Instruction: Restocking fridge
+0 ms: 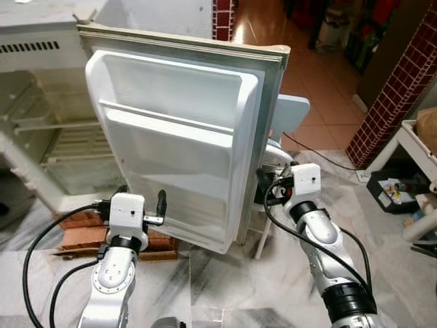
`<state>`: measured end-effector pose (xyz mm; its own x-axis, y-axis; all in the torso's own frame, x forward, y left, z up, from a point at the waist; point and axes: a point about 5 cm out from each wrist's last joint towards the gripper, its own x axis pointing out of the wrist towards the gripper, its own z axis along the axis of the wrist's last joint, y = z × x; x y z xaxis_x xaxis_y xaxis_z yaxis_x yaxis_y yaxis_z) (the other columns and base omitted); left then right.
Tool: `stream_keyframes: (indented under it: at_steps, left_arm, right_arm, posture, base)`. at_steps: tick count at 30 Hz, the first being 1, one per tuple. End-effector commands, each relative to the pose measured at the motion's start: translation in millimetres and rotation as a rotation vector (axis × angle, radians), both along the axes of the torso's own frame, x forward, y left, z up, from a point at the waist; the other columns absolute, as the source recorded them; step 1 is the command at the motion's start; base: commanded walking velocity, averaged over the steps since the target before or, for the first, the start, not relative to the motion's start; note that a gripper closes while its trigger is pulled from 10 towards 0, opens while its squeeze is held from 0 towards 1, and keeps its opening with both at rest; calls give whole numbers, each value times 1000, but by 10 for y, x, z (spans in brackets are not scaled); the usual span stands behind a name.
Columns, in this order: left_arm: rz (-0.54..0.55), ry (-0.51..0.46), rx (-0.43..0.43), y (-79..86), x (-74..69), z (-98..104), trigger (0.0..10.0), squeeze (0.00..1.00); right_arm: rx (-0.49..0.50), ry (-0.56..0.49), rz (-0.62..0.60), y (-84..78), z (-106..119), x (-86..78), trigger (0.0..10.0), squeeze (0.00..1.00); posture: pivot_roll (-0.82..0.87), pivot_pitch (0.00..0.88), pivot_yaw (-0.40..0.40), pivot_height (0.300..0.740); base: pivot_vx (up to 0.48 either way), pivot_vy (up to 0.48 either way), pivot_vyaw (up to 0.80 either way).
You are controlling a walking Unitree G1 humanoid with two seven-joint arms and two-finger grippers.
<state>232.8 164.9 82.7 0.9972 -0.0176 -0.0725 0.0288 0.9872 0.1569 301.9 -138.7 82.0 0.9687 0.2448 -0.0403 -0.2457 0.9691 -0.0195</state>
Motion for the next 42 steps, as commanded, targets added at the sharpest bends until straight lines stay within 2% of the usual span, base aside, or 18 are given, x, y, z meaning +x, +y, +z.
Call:
stream_keyframes:
  at_steps: [1,11,16,28,33,39,42]
  left_arm:
    - [-8,-8,8,-6,2,17,10000,0]
    - [-11,-6,0,-14,-1,9,10000,0]
    - [-16,-5,-32,-34,-5,-2,10000,0]
    - [29,-4,-29,37,-16,-11,10000,0]
    - [41,-7,-30,58,-31,1,10000,0]
    - [73,14,-21,107,-101,-24,10000,0]
    - [72,44,-33,105,-123,-56,10000,0]
  right_arm:
    - [-8,0,13,15,-2,4,10000,0]
    - [-12,-7,40,40,-2,-7,10000,0]
    - [-11,-7,40,46,-3,-8,10000,0]
    - [-30,-23,52,60,19,23,10000,0]
    - [-25,-13,27,65,9,45,10000,0]
    - [-91,-21,-49,89,22,129,10000,0]
    - [-18,6,-33,171,72,215,10000,0]
  posture:
    - [6,25,9,740]
    - [5,22,11,740]
    - [5,22,11,740]
    - [10,38,10,740]
    - [25,40,6,740]
    - [33,44,4,740]
    - [40,47,1,740]
  base:
    - [0,-431,0]
    - [0,-445,160]
    - [0,0,800]
    - [0,0,631]
    - [0,0,791]
    - [0,0,98]
    - [0,0,0]
